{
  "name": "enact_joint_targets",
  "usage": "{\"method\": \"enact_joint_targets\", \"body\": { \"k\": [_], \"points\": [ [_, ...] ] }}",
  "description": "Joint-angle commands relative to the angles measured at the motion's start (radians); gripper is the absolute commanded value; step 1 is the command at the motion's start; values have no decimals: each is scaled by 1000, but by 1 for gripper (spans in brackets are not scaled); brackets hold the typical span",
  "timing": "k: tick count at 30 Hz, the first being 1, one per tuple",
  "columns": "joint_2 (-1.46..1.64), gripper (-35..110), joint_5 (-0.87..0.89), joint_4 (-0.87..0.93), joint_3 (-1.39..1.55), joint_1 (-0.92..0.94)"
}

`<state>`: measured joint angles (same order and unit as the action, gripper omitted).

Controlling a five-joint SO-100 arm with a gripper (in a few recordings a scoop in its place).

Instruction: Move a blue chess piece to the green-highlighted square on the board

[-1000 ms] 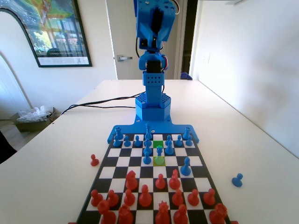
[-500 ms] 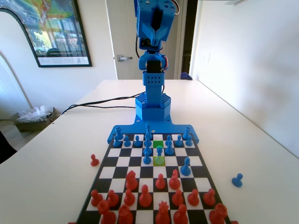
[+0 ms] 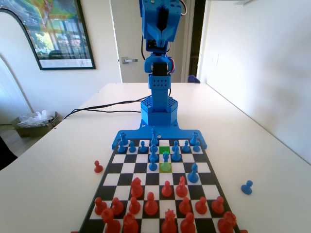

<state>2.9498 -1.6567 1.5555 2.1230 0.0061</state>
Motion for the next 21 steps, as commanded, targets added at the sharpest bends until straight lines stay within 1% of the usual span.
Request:
{"method": "enact_joint_targets", "body": {
  "k": [1,9,21],
  "points": [
    [-117,1,32,-5,-127,-14],
    [-414,2,123,49,-311,-18],
    [-782,2,219,60,-430,-6]
  ]
}}
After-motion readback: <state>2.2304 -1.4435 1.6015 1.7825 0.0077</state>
